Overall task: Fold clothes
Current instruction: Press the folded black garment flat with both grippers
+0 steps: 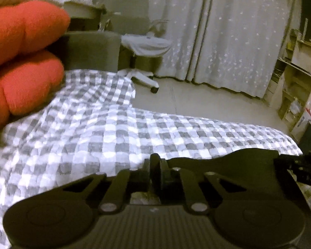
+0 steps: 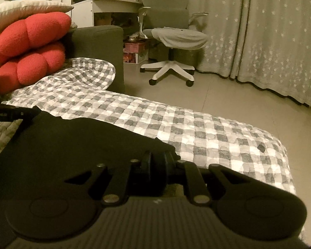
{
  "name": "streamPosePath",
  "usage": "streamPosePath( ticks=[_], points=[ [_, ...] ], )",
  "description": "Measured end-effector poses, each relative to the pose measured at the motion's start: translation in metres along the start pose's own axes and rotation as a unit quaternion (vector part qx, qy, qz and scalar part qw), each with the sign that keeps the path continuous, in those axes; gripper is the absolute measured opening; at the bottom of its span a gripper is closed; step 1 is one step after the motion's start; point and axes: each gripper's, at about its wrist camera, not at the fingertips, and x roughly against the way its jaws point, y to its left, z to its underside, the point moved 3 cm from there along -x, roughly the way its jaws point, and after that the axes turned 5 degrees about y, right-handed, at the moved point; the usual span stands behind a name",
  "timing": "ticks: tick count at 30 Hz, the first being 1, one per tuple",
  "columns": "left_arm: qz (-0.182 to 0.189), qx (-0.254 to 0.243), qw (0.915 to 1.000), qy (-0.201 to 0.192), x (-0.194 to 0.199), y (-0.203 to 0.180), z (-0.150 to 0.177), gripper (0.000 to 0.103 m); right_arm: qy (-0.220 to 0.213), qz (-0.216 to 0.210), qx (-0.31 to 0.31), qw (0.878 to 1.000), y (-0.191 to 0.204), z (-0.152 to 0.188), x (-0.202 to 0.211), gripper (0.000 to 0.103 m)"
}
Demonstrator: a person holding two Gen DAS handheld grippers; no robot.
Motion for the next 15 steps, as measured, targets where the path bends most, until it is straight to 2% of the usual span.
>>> streamPosePath(
  ticks=[4, 9, 13, 15],
  points=[
    [-0.005, -0.014, 0.9998, -0.010, 0.002, -0.006, -0.002, 0.008, -0.002, 0.010, 0.005, 1.000, 0.003, 0.000, -0.001, 0.013],
    [-0.020, -0.024, 0.9995, -0.001, -0.003, -0.007, 0.001, 0.008, -0.004, 0.016, 0.006, 1.000, 0.005, -0.001, -0.001, 0.013],
    [0.007, 0.011, 0.9999, 0.007, 0.000, 0.002, -0.004, 0.010, -0.008, 0.020, 0.010, 1.000, 0.007, -0.003, 0.002, 0.013],
    [0.011, 0.022, 0.9997, 0.007, 0.004, 0.005, -0.006, 0.017, -0.012, 0.021, 0.011, 1.000, 0.007, -0.004, 0.003, 0.014]
  ],
)
